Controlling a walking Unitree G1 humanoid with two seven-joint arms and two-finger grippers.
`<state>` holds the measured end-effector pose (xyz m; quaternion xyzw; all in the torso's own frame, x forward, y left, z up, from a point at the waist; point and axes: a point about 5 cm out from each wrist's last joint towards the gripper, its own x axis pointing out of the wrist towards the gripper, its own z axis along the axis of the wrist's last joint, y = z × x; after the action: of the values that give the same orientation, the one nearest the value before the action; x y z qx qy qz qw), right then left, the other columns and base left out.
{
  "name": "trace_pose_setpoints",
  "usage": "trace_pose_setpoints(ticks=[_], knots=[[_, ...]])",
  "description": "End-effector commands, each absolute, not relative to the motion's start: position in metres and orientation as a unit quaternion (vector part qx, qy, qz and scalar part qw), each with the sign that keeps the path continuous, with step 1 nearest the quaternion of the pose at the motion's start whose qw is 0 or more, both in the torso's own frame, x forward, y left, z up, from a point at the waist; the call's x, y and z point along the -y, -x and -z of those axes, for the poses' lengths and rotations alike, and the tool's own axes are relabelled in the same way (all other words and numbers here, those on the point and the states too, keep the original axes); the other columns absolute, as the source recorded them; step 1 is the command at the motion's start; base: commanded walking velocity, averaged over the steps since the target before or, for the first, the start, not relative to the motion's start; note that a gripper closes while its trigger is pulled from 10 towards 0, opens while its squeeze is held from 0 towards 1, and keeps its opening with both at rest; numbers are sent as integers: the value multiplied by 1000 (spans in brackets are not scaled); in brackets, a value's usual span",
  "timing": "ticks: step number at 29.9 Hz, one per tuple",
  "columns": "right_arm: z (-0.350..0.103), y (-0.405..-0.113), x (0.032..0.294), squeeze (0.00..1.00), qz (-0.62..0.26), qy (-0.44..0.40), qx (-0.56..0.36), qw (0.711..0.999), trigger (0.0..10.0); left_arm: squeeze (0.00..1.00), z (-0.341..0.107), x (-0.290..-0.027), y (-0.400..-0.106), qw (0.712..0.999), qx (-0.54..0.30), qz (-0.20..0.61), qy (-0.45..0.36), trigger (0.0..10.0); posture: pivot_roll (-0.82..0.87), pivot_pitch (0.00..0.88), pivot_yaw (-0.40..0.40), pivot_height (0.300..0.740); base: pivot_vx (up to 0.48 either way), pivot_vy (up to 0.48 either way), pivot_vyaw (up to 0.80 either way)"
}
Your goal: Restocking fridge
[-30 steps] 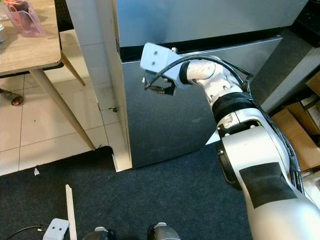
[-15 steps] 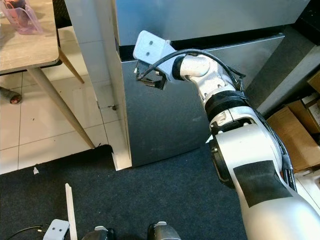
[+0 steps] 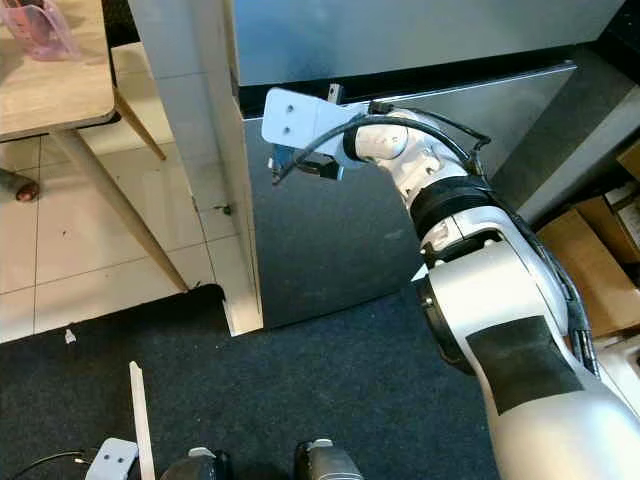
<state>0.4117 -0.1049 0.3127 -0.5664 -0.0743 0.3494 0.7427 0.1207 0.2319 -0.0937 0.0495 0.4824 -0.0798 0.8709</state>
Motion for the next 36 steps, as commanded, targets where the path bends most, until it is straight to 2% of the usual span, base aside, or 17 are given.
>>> trace_pose_setpoints(ticks=[1, 6, 7, 15, 16, 24, 25, 32, 33, 34, 36], knots=[[-273, -406, 113, 0, -431, 592, -17, 681, 10000, 0, 101, -220, -105, 856, -505, 97, -41, 10000, -6, 284, -89, 740, 0, 0, 0], [-265, -402, 116, 0, -469, 590, -52, 655, 10000, 0, 102, -218, -104, 855, -507, 98, -42, 10000, -8, 286, -92, 740, 0, 0, 0], [-264, -400, 116, 0, -496, 583, -69, 640, 10000, 0, 102, -218, -105, 856, -505, 98, -41, 10000, -7, 286, -95, 740, 0, 0, 0], [-264, -394, 121, 0, -544, 565, -111, 610, 10000, 0, 102, -218, -105, 857, -504, 97, -40, 10000, -5, 284, -96, 740, 0, 0, 0], [-265, -391, 122, 0, -566, 556, -120, 596, 10000, 0, 102, -218, -104, 857, -505, 97, -41, 10000, -5, 283, -94, 740, 0, 0, 0], [-275, -383, 120, 0, -627, 508, -117, 579, 10000, 0, 102, -219, -105, 856, -506, 96, -43, 10000, -8, 274, -92, 740, 0, 0, 0], [-277, -381, 121, 0, -641, 501, -121, 569, 10000, 0, 102, -219, -106, 856, -506, 96, -43, 10000, -11, 270, -92, 740, 0, 0, 0], [-282, -377, 122, 0, -666, 482, -116, 557, 10000, 0, 101, -217, -109, 857, -503, 100, -44, 10000, -12, 262, -90, 740, 0, 0, 0], [-286, -376, 119, 0, -676, 468, -102, 561, 10000, 0, 101, -216, -110, 858, -502, 100, -44, 10000, -13, 260, -90, 740, 0, 0, 0], [-301, -372, 112, 0, -693, 424, -51, 581, 10000, 0, 101, -216, -111, 858, -502, 102, -44, 10000, -14, 252, -89, 740, 0, 0, 0], [-309, -368, 108, 0, -707, 396, -24, 585, 10000, 0, 101, -216, -111, 858, -502, 102, -44, 10000, -14, 252, -89, 740, 0, 0, 0]])
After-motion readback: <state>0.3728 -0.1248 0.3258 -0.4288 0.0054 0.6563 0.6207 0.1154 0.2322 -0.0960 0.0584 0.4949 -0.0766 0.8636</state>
